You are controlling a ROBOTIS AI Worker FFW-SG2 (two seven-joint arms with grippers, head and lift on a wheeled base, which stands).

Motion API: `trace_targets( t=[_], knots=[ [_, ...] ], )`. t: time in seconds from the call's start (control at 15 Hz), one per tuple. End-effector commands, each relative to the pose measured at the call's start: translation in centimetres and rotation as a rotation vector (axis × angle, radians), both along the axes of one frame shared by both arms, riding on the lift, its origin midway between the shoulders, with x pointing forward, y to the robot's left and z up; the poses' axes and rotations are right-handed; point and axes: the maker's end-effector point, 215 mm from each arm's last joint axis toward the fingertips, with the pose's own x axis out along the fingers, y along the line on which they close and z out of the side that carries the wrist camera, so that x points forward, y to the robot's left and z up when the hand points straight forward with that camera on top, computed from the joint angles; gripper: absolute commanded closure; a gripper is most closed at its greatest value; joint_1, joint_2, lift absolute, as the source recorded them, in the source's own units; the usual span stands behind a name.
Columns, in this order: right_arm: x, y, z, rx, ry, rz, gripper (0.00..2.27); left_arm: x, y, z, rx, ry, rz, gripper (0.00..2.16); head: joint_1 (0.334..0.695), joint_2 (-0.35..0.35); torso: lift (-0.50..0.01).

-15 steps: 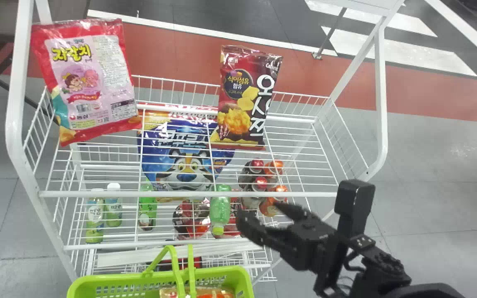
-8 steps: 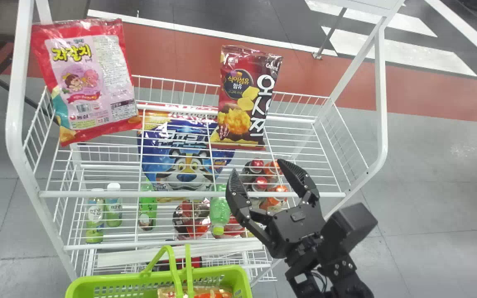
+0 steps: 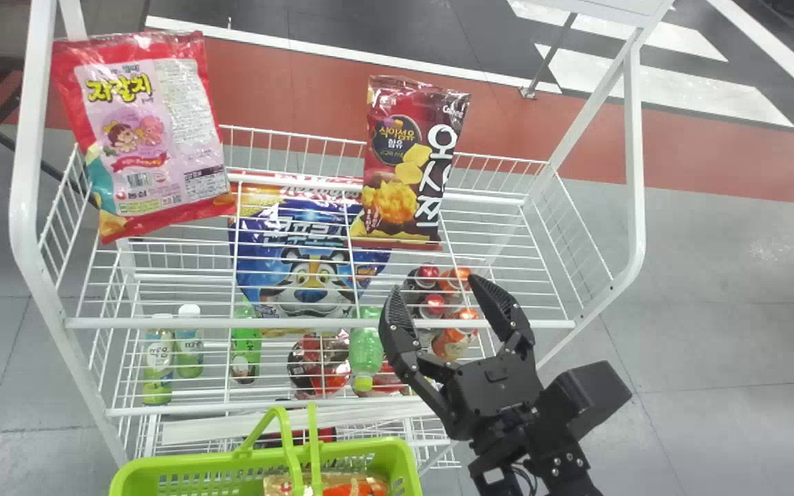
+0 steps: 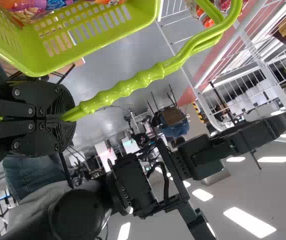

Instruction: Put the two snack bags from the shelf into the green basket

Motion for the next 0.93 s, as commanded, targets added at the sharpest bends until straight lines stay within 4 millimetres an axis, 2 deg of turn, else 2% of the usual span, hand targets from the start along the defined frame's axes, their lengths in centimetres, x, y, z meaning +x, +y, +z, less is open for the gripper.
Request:
trace_targets(
  t=[0.0,0.87],
  knots=[
    [-0.1,0.0,0.1,0.006,-0.002,-0.006,0.09,0.0,0.1,0.0,-0.002,0.000,0.003,2.09,0.695,-0.350,-0.006],
    [-0.5,-0.5,1.5,0.033,-0.045,-0.026,0.09,-0.1,0.0,0.3,-0.007,-0.003,0.000,2.09,0.695,-0.350,-0.006]
  ],
)
